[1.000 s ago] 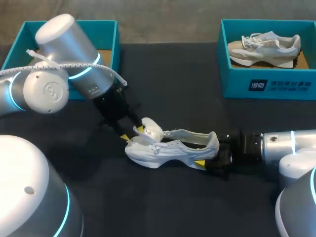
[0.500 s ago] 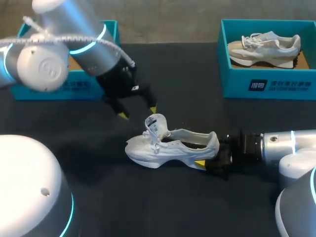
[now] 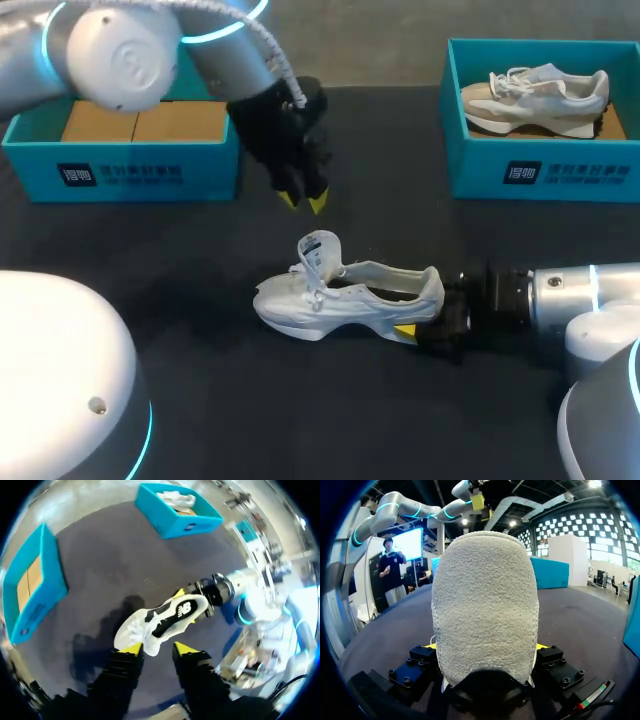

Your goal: Take the shoe out of the shoebox, open the shoe tongue, remove and reinsert the insole, then place the shoe into the shoebox

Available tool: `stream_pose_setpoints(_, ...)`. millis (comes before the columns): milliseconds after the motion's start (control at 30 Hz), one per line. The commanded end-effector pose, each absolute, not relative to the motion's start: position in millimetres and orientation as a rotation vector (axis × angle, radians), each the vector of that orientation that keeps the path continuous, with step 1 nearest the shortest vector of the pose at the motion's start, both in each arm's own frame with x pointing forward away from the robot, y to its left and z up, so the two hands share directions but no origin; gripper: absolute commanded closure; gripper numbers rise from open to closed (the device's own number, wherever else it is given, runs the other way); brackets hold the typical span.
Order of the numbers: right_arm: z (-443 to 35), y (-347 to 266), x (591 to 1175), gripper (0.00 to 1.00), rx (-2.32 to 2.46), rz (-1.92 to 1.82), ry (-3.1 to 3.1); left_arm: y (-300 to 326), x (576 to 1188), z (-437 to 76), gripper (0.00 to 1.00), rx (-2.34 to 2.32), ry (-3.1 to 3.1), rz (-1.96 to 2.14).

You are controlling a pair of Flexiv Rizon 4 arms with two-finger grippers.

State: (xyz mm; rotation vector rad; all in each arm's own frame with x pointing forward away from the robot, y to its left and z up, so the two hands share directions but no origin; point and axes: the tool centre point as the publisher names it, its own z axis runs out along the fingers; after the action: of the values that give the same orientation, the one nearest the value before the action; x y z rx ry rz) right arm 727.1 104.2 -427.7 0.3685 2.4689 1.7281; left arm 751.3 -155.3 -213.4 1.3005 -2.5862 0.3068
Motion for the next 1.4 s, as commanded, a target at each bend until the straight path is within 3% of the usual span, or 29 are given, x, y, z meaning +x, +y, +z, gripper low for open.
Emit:
stream_pose_setpoints(33, -428.0, 104.3, 726.9, 1.0, 0.369, 1.725, 2.471, -164.0, 757.4, -207.6, 1.0, 0.807, -2.768, 0.21)
stream_pose_setpoints(367, -428.0, 104.3, 726.9, 1.0, 0.369, 1.725, 2.471, -181.8, 757.3, -204.3, 1.0, 0.318, -2.978, 0.127)
stream_pose_setpoints(1000, -428.0, 104.3, 726.9, 1.0, 0.369, 1.725, 2.471, -181.8, 757.3, -204.3, 1.0, 0.318, -2.978, 0.127)
stream_pose_setpoints(1400, -428.0, 104.3, 726.9, 1.0, 0.369, 1.725, 2.471, -218.5, 738.1, -243.6, 1.0, -0.066, -3.008, 0.259)
